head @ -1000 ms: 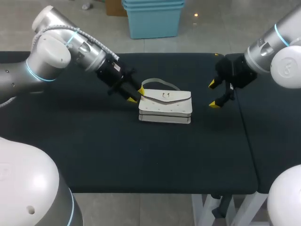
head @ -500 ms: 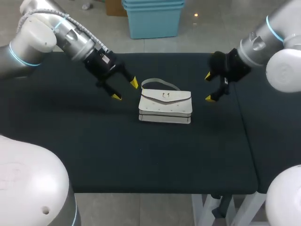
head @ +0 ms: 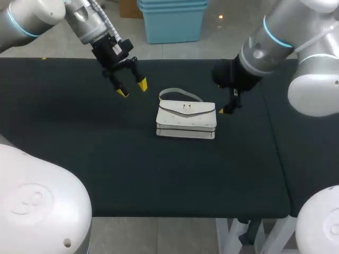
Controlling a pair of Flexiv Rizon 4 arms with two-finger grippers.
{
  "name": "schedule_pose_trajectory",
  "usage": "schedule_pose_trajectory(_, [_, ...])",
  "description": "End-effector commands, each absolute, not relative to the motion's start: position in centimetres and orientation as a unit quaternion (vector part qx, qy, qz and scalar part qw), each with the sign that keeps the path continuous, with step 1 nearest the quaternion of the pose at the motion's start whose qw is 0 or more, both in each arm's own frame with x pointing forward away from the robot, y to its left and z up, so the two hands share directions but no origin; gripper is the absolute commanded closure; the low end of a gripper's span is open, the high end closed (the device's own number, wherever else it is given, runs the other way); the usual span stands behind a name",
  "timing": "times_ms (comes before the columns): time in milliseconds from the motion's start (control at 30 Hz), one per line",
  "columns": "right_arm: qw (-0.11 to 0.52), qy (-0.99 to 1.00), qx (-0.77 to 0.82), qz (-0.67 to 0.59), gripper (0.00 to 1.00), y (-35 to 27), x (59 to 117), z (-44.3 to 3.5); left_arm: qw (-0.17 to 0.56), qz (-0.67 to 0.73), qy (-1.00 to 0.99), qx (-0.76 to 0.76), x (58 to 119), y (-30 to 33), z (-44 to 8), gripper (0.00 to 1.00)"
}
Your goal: Pick up the bag, open it, inspect its contents, close it, and place it on the opposite side
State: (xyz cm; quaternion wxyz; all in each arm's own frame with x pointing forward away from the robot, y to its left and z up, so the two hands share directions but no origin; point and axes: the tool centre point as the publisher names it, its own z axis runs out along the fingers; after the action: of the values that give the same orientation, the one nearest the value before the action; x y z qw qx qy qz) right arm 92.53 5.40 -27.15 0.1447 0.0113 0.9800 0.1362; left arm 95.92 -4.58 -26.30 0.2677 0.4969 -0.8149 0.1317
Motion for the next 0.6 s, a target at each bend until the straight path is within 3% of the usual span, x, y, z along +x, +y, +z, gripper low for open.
schedule_pose_trajectory(33, [0.178, 0.981, 0.025, 0.078, 0.0, 6.5, 92.1, -27.4, 0.261, 0.091, -0.835, 0.475, 96.7, -4.2, -25.1, 0.0])
schedule_pose_trajectory(300, [0.246, 0.966, 0.01, 0.078, 0.0, 7.3, 91.0, -27.3, 0.244, 0.101, -0.89, 0.373, 96.5, -3.2, -24.3, 0.0])
schedule_pose_trajectory(600, [0.242, 0.966, 0.005, 0.088, 0.0, 7.4, 90.8, -27.6, 0.244, 0.101, -0.89, 0.373, 96.5, -3.2, -24.3, 0.0])
